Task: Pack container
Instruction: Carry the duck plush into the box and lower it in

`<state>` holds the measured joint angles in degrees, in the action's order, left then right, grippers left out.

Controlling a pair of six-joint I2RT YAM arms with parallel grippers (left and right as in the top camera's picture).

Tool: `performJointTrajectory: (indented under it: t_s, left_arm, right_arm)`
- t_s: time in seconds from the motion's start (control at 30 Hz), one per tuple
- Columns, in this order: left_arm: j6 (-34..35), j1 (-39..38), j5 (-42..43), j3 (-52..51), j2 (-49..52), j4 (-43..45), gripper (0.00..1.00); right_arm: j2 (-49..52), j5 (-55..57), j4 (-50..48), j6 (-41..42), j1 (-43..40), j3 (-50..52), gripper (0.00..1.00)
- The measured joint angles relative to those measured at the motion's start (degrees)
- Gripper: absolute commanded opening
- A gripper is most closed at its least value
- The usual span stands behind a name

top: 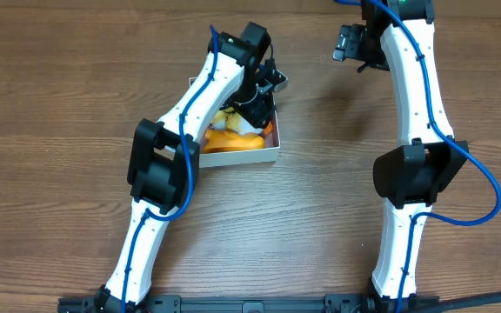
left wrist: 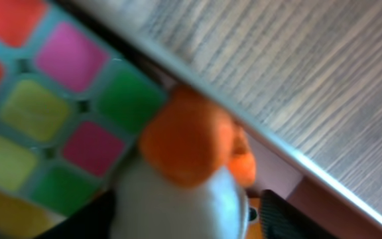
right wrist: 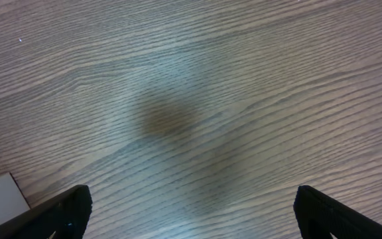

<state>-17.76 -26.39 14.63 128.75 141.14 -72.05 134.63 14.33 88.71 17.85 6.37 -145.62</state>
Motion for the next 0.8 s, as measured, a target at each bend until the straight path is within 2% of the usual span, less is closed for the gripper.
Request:
performJointTrajectory:
  t_s: [0.8]
  left_arm:
    - [-0.22, -0.63, -0.35, 1.9, 0.24, -1.73, 0.81]
  right_arm:
    - [0.0, 0.02, 0.0, 0.0, 0.0, 0.0, 1.0]
